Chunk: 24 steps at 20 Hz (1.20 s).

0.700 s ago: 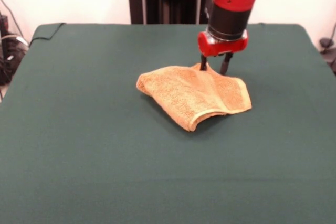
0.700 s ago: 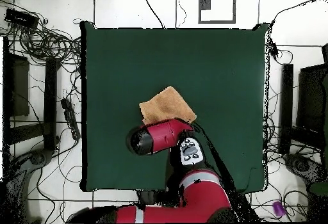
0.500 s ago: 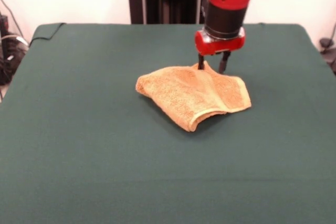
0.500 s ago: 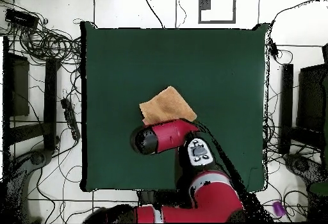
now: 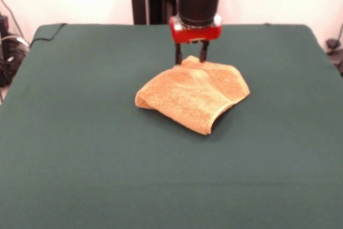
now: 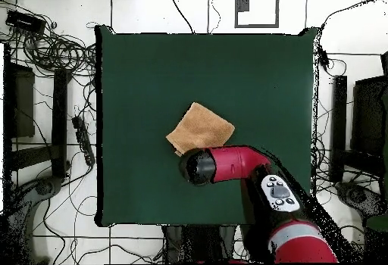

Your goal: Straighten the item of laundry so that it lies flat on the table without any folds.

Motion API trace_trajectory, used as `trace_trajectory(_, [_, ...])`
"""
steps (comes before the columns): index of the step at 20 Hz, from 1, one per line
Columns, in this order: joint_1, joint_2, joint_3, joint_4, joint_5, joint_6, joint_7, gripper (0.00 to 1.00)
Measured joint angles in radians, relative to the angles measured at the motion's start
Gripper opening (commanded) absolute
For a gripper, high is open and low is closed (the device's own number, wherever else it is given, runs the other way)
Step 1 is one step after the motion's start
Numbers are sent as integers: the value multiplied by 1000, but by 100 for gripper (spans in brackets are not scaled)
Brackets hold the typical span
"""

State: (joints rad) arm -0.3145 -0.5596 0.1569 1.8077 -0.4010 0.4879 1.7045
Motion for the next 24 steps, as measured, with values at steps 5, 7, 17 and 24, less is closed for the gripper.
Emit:
trace_trajectory(5, [-5, -61, 7, 4, 0, 96, 0, 100])
trace_trajectory(7, [-5, -87, 17, 4, 3, 141, 0, 100])
trace_trajectory(17, [-5, -148, 56, 4, 50, 214, 0, 100])
trace_trajectory(24, [13, -114, 60, -3, 70, 199, 0, 100])
